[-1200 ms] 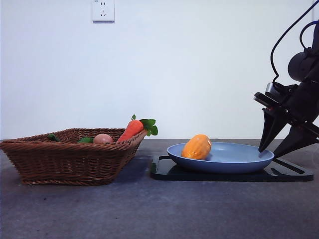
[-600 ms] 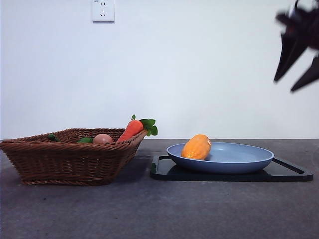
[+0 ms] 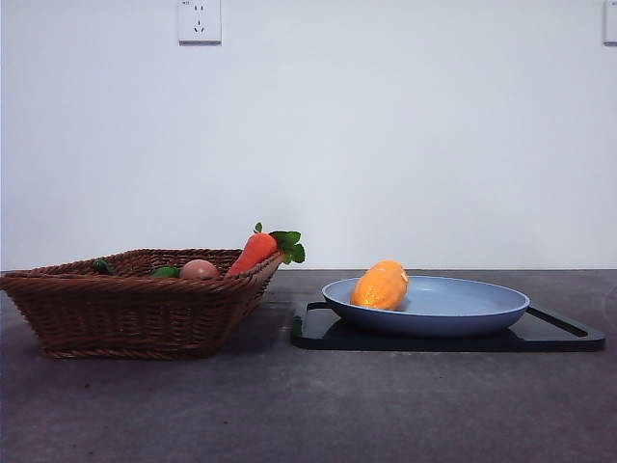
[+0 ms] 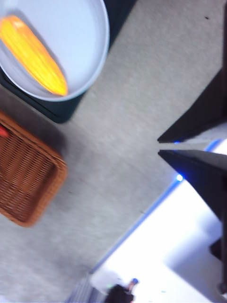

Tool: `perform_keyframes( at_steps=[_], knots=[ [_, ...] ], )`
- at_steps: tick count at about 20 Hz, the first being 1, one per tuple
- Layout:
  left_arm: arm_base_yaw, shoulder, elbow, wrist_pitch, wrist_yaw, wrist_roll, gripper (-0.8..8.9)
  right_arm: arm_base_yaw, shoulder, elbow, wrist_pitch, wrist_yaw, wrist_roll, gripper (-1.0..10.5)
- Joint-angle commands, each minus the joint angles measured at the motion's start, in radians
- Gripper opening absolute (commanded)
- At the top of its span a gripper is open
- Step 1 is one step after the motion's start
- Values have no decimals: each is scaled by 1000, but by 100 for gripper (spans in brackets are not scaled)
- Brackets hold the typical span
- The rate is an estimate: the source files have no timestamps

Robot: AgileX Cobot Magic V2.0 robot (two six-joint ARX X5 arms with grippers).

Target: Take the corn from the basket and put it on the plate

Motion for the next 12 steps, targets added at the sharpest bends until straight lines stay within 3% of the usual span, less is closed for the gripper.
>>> perform_keyframes(
  at_steps=[1, 12],
  knots=[
    [-9, 19, 24, -8, -6, 6, 7, 27, 2, 14, -3, 7, -16, 2],
    [-9, 24, 24, -11, -6, 5, 8, 35, -2, 14, 37, -2, 16, 2]
  ],
)
